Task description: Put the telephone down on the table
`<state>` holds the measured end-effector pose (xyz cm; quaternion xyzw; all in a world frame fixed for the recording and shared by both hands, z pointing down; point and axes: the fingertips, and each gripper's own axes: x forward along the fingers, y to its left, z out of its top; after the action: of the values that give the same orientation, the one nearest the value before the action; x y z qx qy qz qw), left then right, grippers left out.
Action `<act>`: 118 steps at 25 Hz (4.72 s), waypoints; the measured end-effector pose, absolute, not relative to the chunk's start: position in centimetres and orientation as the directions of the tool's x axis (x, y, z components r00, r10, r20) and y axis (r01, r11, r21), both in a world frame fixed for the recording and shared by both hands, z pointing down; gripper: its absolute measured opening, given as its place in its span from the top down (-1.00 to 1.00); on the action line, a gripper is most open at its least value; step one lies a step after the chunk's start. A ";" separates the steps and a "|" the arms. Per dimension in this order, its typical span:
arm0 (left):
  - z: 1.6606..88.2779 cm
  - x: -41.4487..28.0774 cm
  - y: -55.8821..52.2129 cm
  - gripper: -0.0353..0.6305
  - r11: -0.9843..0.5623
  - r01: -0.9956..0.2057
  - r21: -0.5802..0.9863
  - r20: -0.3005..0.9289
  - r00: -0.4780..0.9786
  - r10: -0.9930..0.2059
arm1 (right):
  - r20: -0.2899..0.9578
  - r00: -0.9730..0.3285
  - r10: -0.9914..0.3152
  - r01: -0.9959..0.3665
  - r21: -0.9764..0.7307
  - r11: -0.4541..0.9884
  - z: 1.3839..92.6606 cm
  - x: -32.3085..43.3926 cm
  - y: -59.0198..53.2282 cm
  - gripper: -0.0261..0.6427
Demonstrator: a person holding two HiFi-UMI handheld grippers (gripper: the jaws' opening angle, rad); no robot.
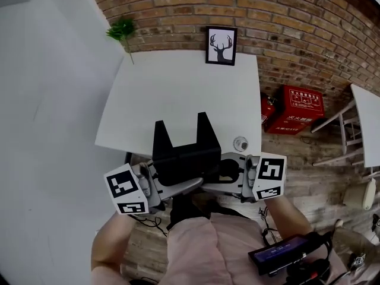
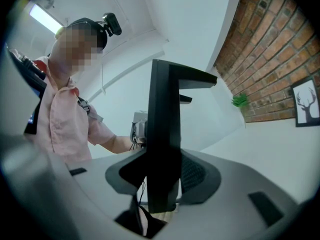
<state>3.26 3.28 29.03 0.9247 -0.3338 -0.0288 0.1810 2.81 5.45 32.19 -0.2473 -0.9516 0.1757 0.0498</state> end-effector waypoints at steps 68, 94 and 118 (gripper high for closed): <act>38.5 -19.4 -19.0 0.41 -0.720 -0.290 0.631 0.083 0.947 -0.309 | 0.081 -0.980 0.179 0.090 -0.626 0.774 41.0 -20.3 -16.2 0.41; 47.3 -19.9 -21.4 0.41 -0.543 -0.251 0.801 0.102 0.952 -0.290 | 0.100 -0.974 0.204 0.045 -0.795 0.605 49.0 -20.6 -18.2 0.41; 51.9 -19.9 -22.4 0.41 -0.398 -0.207 0.894 0.107 0.960 -0.258 | 0.120 -0.967 0.224 0.002 -0.877 0.481 53.0 -20.6 -19.0 0.41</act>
<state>-19.94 -22.42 51.92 0.8358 -0.1389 -0.0241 0.5306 -20.57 -18.96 52.96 -0.0662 -0.8534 0.5052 0.1096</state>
